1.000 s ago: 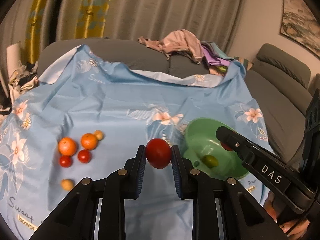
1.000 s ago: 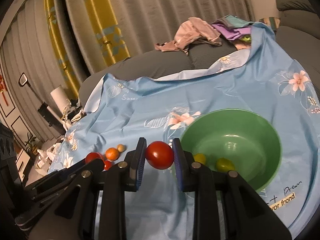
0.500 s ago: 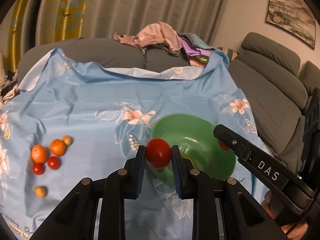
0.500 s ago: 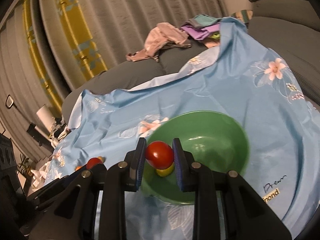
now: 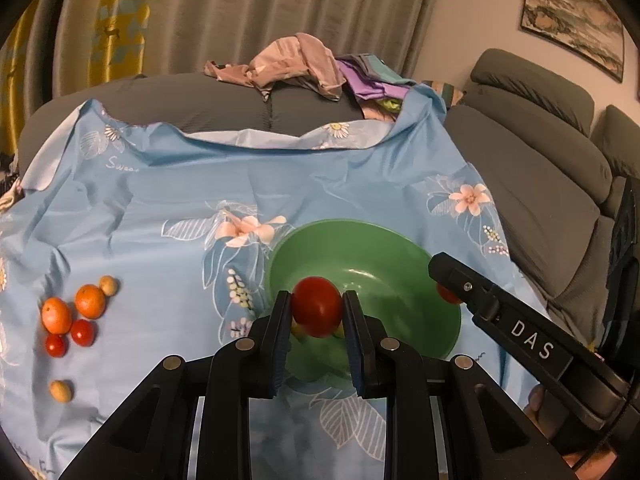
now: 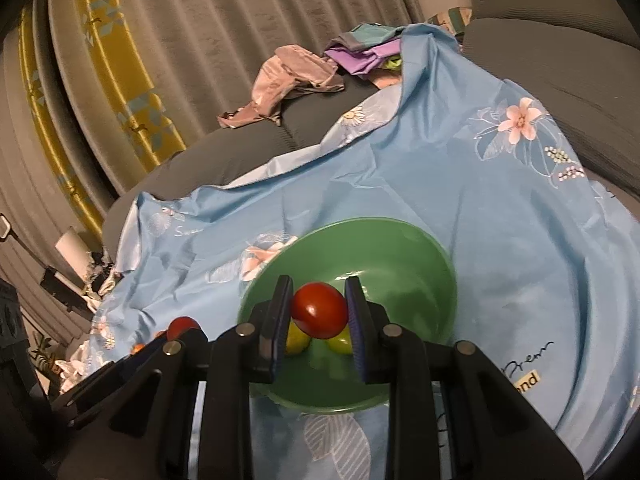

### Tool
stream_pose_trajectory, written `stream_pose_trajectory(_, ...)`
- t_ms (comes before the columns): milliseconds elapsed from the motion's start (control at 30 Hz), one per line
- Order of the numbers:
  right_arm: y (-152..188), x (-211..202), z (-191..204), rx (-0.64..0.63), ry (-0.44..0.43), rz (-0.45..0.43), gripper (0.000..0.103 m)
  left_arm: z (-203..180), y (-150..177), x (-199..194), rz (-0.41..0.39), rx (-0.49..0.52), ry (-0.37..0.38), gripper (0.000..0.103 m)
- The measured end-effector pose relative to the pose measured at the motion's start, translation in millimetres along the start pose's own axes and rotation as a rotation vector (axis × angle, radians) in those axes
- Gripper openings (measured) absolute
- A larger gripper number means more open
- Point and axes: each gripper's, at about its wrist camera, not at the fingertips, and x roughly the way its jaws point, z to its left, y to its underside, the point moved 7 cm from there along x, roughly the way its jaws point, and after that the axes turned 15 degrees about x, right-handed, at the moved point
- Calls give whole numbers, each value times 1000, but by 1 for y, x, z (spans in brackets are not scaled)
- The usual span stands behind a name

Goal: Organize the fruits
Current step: 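Carry the tomato with the right tool over the green bowl and release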

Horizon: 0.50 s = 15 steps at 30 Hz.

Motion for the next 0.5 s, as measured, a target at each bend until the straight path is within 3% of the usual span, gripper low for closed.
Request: stream_pose_trajectory(500, -6, 5, -24, 48, 62, 1, 28, -15, -3, 17, 30, 24, 19, 25)
